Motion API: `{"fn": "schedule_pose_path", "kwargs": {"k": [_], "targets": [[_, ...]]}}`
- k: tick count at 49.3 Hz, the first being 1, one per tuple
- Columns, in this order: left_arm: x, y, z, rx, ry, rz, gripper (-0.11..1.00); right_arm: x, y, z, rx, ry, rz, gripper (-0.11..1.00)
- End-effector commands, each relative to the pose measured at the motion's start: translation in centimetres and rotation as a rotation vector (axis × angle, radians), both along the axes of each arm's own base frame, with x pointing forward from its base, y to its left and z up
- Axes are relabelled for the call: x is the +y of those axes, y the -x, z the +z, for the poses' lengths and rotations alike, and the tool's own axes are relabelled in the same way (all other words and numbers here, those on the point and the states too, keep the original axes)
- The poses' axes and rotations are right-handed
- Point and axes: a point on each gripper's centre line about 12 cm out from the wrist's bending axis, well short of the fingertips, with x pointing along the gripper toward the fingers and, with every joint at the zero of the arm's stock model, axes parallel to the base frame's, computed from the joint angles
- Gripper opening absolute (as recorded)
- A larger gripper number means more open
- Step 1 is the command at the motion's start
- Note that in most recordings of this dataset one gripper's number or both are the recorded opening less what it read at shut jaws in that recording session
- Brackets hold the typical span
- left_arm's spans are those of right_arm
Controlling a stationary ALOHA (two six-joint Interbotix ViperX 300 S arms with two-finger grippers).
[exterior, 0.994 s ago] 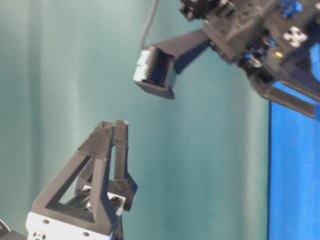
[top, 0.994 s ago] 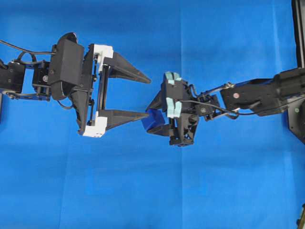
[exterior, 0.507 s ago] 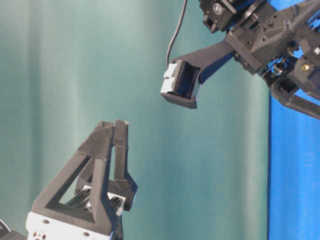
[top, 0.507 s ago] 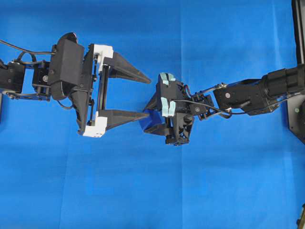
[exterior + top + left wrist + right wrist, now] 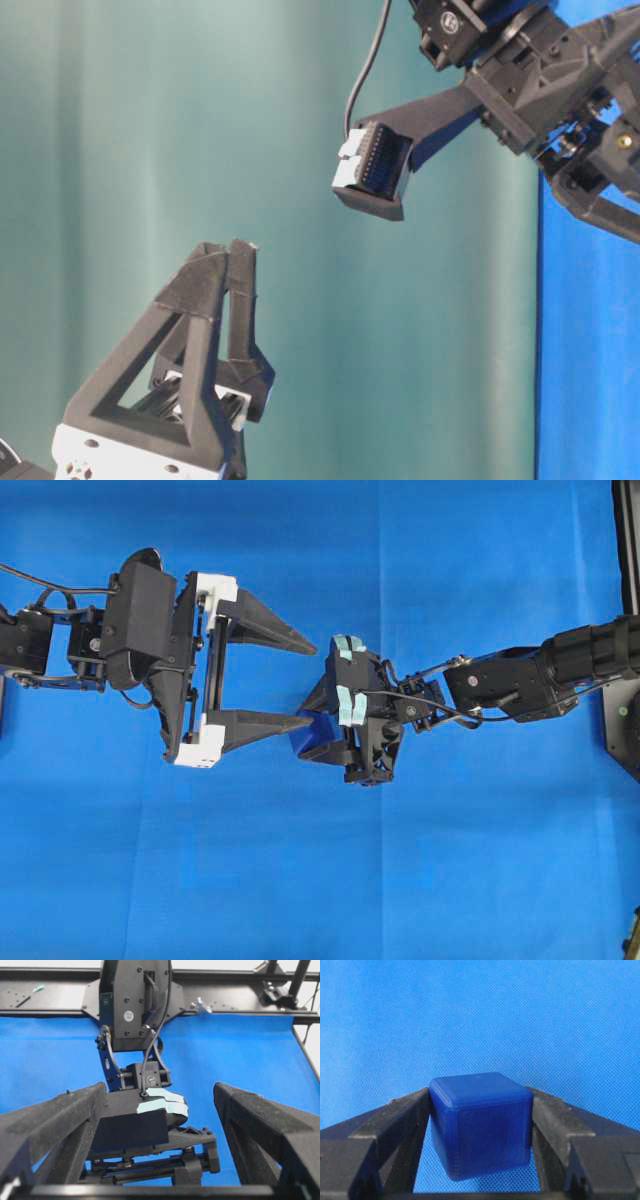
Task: Handover the blue block to the right arm after grasping it with the left arm, then place it in the designated position.
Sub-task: 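Move the right gripper down toward the table center with the cube, then lower the cube onto the table and open the right gripper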
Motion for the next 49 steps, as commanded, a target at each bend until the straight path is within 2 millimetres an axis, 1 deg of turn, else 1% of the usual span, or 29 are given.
{"fn": "schedule_pose_path", "kwargs": {"k": [1,7,9,14,16,23,34,41,49], "targets": [[0.0,0.1,1.7,-0.049,0.0,-0.001,0.92,0.0,-0.4,0.8,-0.026,-0.003,-0.002,0.52],[0.1,0.1,1.7,-0.049,0.0,0.001,0.92,-0.1,-0.5,0.9,-0.018,-0.005,-0.015,0.52],[0.0,0.1,1.7,-0.049,0.0,-0.001,0.92,-0.2,-0.5,0.9,-0.016,-0.006,-0.019,0.6],[0.0,0.1,1.7,-0.051,-0.002,-0.001,0.92,-0.2,-0.5,1.2,-0.019,-0.006,-0.024,0.88],[0.0,0.1,1.7,-0.051,-0.005,-0.001,0.92,-0.3,-0.5,1.4,-0.023,-0.005,-0.027,0.92],[0.0,0.1,1.7,-0.052,-0.017,-0.003,0.92,-0.3,-0.3,2.5,-0.036,0.002,-0.031,0.86],[0.0,0.1,1.9,-0.056,-0.017,-0.003,0.92,-0.1,0.7,5.4,-0.037,0.033,-0.042,0.87],[0.0,0.1,1.9,-0.058,-0.017,-0.003,0.92,0.2,1.8,8.4,-0.047,0.064,-0.055,0.87],[0.0,0.1,1.9,-0.058,-0.015,-0.003,0.92,0.7,3.7,12.8,-0.094,0.089,-0.065,0.86]]}}
